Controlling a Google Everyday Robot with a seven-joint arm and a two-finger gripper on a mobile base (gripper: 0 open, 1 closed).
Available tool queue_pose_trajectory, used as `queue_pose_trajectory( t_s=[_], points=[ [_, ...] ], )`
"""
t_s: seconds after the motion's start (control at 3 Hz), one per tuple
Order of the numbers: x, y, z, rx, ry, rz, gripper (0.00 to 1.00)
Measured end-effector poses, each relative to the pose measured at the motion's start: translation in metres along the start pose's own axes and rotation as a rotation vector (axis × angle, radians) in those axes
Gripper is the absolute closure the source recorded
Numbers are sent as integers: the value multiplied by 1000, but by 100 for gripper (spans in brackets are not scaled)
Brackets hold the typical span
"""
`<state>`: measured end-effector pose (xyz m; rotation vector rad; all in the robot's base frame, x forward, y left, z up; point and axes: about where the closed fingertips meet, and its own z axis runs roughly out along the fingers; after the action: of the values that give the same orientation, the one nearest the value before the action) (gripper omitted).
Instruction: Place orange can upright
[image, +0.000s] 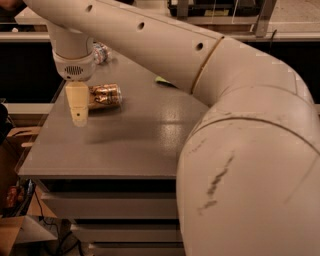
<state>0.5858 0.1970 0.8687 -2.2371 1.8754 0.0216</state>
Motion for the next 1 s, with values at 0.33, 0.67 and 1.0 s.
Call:
queue_pose_trajectory(
  t_s=[0.33, 0.67, 1.0],
  points=[
    [0, -1, 14, -12, -1, 6, 18],
    [4, -1, 20, -21, -1, 13, 41],
    [8, -3, 20, -21, -6, 14, 64]
  ],
)
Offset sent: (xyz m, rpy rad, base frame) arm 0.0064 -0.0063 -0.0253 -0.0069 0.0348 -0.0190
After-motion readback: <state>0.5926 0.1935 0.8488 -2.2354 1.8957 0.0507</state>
